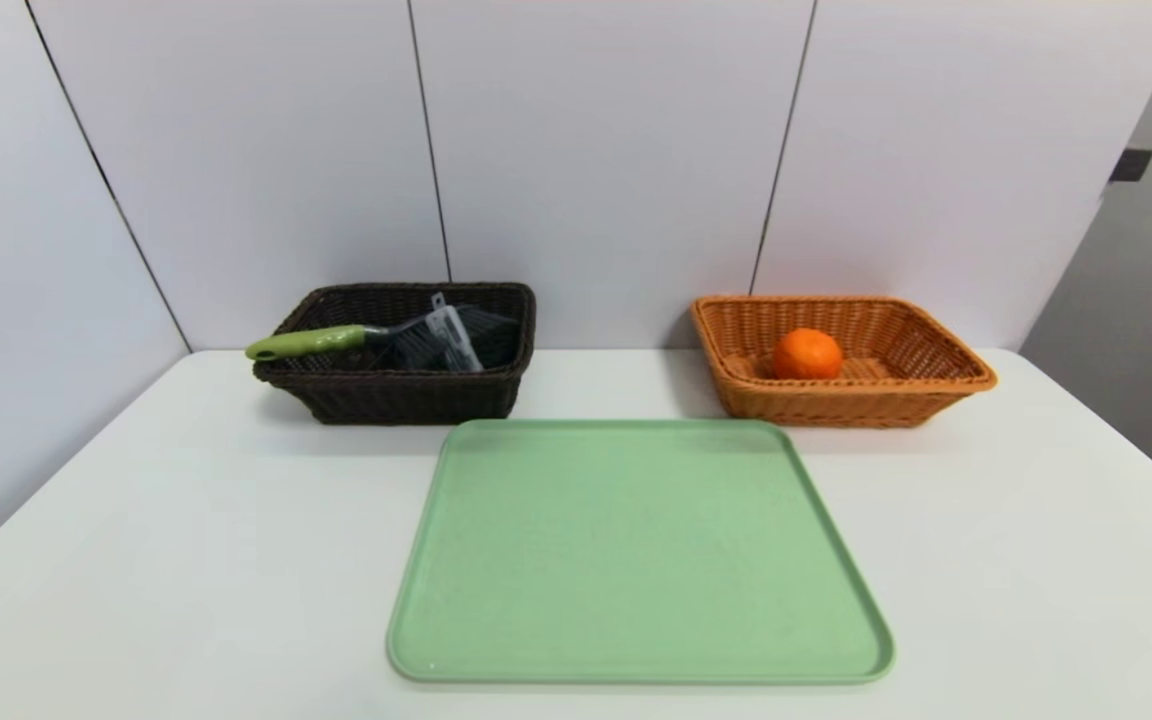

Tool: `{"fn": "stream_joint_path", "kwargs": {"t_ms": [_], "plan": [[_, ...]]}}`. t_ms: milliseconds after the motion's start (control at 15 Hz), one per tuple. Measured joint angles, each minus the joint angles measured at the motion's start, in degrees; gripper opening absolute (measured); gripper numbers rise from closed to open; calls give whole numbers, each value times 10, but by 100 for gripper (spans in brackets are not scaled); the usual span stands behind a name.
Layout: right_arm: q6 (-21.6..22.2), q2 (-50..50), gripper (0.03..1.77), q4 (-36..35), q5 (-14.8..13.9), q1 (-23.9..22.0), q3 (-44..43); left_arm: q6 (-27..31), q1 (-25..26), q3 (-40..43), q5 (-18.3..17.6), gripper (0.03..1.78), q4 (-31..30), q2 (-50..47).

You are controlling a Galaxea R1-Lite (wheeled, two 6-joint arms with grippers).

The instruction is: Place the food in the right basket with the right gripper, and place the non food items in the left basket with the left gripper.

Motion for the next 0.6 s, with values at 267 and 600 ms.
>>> {"fn": "stream_joint_path", "kwargs": {"t_ms": [267, 600], "plan": [[41, 0, 170, -1, -25, 0, 0, -16, 0, 0, 0, 169, 0, 0], [39, 0, 170, -1, -27, 0, 0, -16, 0, 0, 0, 169, -1, 0]]}}
